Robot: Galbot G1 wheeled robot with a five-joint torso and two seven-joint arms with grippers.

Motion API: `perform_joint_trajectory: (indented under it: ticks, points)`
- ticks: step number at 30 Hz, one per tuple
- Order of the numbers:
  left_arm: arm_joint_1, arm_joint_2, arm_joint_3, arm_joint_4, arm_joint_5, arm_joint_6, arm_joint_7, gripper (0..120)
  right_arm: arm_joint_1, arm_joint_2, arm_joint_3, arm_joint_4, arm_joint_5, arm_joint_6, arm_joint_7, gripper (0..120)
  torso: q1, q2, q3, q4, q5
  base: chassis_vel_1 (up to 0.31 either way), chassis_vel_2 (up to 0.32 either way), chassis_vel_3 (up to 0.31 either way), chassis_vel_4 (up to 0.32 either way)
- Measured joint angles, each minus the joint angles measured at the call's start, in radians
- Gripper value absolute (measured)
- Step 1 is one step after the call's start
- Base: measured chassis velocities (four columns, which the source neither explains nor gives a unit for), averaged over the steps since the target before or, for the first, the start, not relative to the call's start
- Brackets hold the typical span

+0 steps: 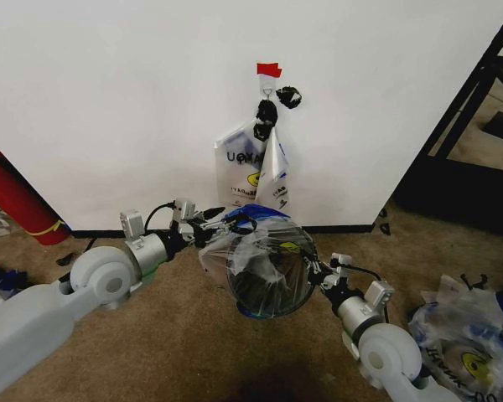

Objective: Pick up the garbage bag from the wall and place it over the trash bin.

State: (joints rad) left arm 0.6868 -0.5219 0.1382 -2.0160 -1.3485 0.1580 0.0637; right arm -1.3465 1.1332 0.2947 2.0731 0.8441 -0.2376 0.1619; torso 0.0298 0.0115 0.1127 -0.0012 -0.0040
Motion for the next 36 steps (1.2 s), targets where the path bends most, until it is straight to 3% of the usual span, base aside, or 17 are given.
perform_joint_trajectory:
  ticks: [5, 15, 24, 36]
  points:
    - [-0.010, -0.003, 0.020, 0.013, 0.008, 0.000, 0.010, 32, 0.000, -0.002, 0.001, 0.003, 0.006, -0.003, 0.005, 0, 0.000, 0.000, 0.000, 0.0000, 0.0000, 0.000, 0.000, 0.000, 0.000]
    - [-0.027, -0.014, 0.042, 0.026, 0.019, -0.005, 0.008, 0, 0.005, -0.001, 0.001, 0.003, 0.016, -0.006, 0.012, 0, 0.000, 0.000, 0.000, 0.0000, 0.0000, 0.000, 0.000, 0.000, 0.000]
    - [-0.086, -0.044, 0.102, 0.048, 0.016, -0.010, -0.025, 0, 0.002, -0.001, 0.001, 0.005, 0.021, -0.007, 0.011, 0, 0.000, 0.000, 0.000, 0.0001, 0.0001, 0.000, 0.000, 0.000, 0.000]
    - [-0.171, -0.091, 0.189, 0.194, 0.033, -0.015, -0.035, 0, -0.004, -0.020, 0.006, 0.010, 0.042, 0.008, -0.022, 0, 0.000, 0.000, 0.000, 0.0001, 0.0001, 0.000, 0.000, 0.000, 0.000]
